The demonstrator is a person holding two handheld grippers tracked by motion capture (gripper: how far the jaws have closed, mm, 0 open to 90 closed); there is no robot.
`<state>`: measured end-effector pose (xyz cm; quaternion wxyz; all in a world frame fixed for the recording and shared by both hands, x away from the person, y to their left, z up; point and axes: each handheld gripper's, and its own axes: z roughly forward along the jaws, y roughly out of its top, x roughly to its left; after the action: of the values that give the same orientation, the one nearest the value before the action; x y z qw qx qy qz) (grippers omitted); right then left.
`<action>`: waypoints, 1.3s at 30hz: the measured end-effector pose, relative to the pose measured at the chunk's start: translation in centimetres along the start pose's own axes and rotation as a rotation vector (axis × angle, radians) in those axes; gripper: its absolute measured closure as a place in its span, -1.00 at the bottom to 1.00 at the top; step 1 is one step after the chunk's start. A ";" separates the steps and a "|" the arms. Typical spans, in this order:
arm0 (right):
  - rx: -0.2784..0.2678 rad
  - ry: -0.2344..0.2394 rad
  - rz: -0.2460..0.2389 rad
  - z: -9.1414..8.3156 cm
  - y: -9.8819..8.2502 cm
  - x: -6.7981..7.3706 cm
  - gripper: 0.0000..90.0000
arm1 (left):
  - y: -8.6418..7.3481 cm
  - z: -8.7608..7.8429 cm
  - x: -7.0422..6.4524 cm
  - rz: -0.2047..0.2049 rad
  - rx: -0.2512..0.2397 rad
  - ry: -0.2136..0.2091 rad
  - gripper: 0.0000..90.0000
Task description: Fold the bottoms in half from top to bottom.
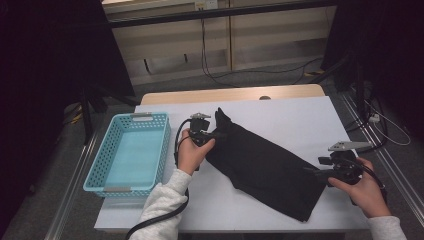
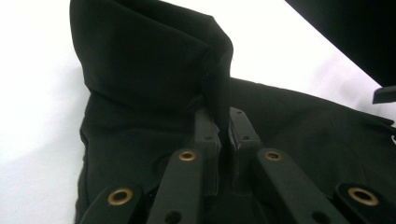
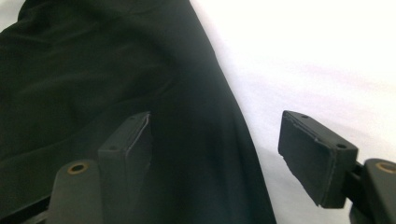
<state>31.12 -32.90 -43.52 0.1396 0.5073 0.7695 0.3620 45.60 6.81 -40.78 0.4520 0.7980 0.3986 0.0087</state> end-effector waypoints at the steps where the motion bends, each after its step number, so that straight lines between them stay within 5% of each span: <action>1: 0.002 0.001 -0.003 0.0 0.0 0.0 -0.42 | -0.1 0.0 0.0 0.000 0.004 -0.002 0.88; 17: 0.009 0.007 -0.009 0.2 0.1 0.2 -0.42 | -0.9 0.7 -1.3 0.040 0.046 -0.036 0.88; 39: 0.008 0.010 -0.014 0.2 0.1 0.3 -0.43 | -0.9 0.7 -2.7 0.072 0.044 -0.079 0.88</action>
<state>31.22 -32.55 -43.54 0.1365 0.5005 0.7752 0.3604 43.42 4.82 -40.88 0.4490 0.8213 0.3515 -0.0152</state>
